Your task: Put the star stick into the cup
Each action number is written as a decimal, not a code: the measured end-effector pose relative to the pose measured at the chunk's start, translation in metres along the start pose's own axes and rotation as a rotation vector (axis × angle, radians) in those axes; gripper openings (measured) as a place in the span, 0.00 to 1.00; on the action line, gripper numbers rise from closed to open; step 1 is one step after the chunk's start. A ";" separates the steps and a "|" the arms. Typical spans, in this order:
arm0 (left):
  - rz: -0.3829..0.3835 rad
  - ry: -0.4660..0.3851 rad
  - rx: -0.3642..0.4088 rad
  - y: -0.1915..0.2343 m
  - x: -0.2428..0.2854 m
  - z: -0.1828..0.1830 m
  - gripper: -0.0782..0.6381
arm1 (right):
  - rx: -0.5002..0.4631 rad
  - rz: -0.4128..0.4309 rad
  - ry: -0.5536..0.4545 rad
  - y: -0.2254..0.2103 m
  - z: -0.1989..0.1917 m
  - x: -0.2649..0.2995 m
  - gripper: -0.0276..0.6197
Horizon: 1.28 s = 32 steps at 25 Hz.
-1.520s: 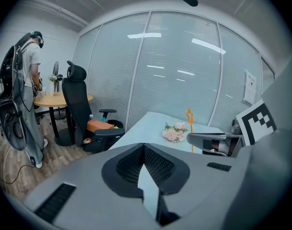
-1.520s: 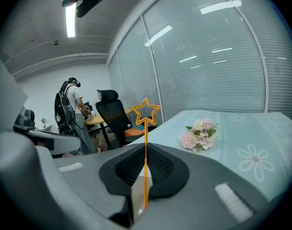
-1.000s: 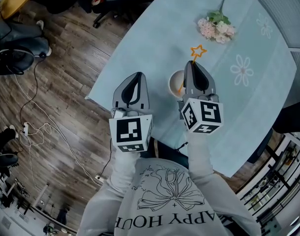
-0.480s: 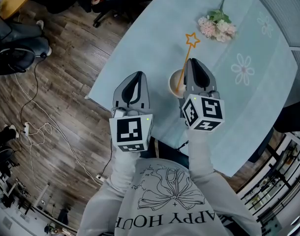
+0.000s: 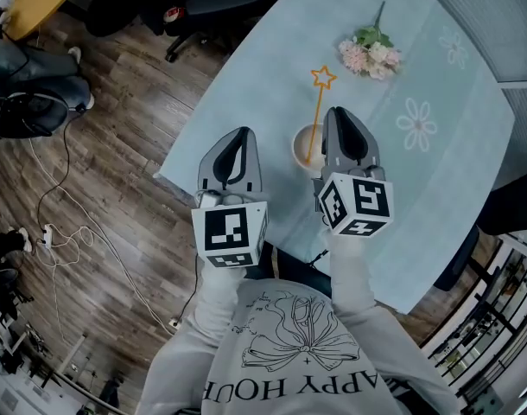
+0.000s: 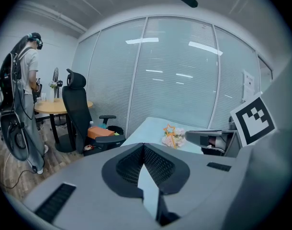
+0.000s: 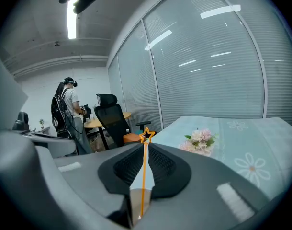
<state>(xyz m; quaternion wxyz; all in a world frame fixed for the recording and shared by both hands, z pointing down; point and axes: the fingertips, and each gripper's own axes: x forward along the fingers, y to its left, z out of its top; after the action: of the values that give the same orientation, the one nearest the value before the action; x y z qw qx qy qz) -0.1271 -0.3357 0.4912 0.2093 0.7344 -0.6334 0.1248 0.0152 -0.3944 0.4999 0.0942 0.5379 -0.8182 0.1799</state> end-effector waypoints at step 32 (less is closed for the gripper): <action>-0.015 -0.383 0.100 -0.038 -0.132 0.160 0.12 | -0.082 -0.020 -0.383 0.036 0.174 -0.151 0.10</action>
<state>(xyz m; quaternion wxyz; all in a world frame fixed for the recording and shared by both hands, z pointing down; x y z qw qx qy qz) -0.1247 -0.2902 0.2857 0.0492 0.7589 -0.6493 0.0126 0.0498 -0.3229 0.2804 -0.0395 0.5662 -0.8223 0.0399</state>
